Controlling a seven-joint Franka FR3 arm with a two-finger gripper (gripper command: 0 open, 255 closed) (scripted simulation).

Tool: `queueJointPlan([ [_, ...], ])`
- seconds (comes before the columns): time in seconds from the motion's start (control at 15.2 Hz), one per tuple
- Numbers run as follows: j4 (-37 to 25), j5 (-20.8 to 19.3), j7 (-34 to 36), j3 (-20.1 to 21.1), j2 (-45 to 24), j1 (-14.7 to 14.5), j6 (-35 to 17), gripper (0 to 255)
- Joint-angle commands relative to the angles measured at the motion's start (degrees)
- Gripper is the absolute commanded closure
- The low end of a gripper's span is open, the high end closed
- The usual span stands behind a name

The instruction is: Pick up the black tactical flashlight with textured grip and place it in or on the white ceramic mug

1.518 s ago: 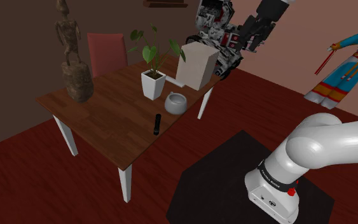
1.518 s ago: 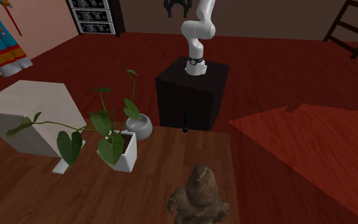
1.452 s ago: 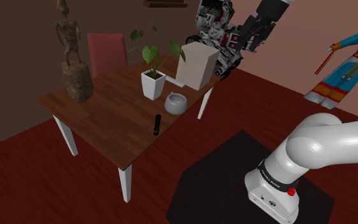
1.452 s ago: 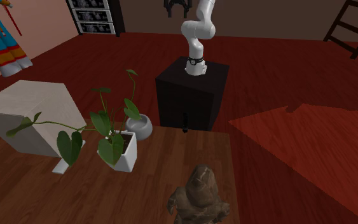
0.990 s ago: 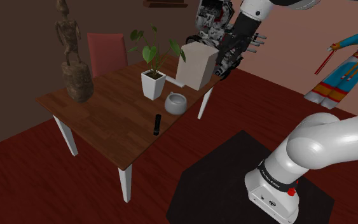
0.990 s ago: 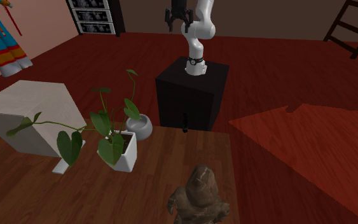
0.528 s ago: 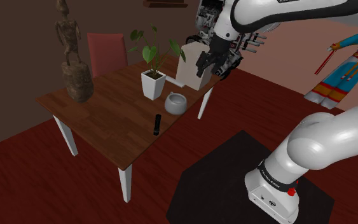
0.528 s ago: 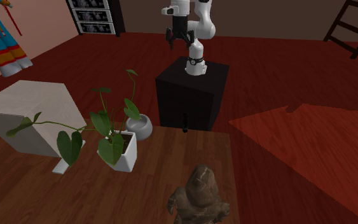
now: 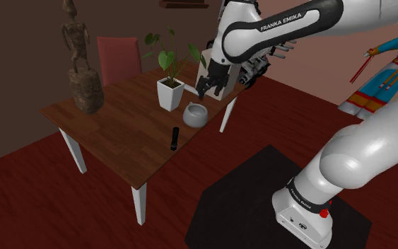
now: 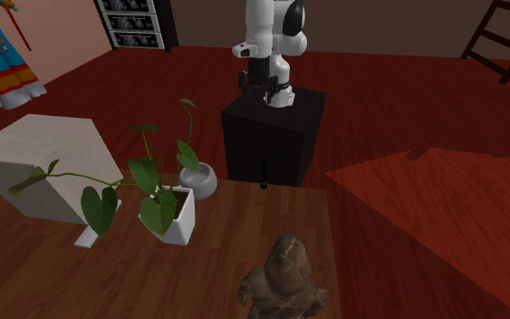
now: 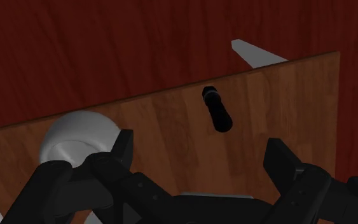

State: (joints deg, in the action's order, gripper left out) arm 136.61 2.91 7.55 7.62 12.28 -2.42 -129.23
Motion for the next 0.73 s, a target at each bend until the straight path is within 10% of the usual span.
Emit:
queueJointPlan([
  [0.0,-0.75,-0.63,1.01,0.78,-3.76,-0.26,-2.53,0],
  [0.66,-10.69,-6.94,6.96,2.18,-25.99,-2.42,-11.8,0],
])
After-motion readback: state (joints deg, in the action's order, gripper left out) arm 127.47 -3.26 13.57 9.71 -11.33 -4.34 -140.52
